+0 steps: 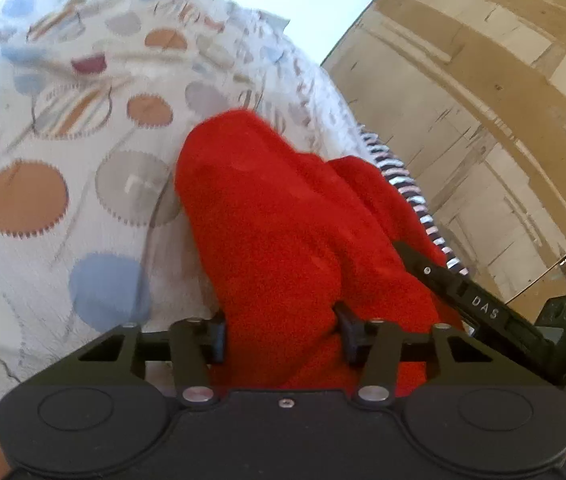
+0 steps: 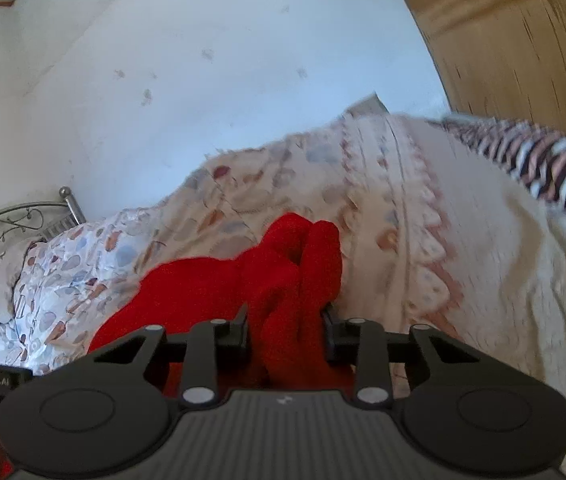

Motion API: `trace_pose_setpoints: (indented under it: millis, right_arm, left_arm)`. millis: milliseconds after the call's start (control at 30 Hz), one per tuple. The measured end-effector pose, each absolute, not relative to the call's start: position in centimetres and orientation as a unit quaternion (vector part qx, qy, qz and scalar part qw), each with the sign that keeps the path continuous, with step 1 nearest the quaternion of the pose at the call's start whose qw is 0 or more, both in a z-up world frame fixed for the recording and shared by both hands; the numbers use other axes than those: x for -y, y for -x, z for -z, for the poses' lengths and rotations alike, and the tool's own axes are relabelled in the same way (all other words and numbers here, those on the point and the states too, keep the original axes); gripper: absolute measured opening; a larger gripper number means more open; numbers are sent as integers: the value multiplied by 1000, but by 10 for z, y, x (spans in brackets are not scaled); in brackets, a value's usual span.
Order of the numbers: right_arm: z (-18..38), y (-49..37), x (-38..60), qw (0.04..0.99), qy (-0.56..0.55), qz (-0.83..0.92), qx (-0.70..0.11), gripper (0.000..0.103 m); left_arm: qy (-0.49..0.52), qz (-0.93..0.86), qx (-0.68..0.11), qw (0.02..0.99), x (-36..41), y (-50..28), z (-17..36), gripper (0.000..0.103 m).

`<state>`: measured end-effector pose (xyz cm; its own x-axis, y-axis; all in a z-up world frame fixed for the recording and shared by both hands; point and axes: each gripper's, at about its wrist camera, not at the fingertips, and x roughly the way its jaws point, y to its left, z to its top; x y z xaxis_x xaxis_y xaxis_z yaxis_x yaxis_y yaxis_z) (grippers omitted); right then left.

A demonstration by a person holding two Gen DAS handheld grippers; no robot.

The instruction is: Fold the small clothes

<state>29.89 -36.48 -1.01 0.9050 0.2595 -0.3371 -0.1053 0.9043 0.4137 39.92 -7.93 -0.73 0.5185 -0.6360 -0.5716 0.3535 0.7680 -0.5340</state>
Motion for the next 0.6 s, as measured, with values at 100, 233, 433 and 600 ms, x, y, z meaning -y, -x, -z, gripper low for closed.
trace_pose_setpoints:
  millis: [100,233,433,600]
  right_arm:
    - [-12,-291,354,959,-196,-109,-172,34]
    - [-38,-294,335,957,-203,-139,-154,34]
    - [-53,-332,287,939,-246,-189,-151,34]
    - [-38,-374,240,925,-252,-214,-187,35]
  left_arm:
    - [195,298,-380,854,68,-392,-11,47]
    - [179,286,-355,872,51,-381,-46,47]
    - [163,237,-326,900,0,-376,-88,47]
    - [166,181,-337,909,-46,-392,-81,47]
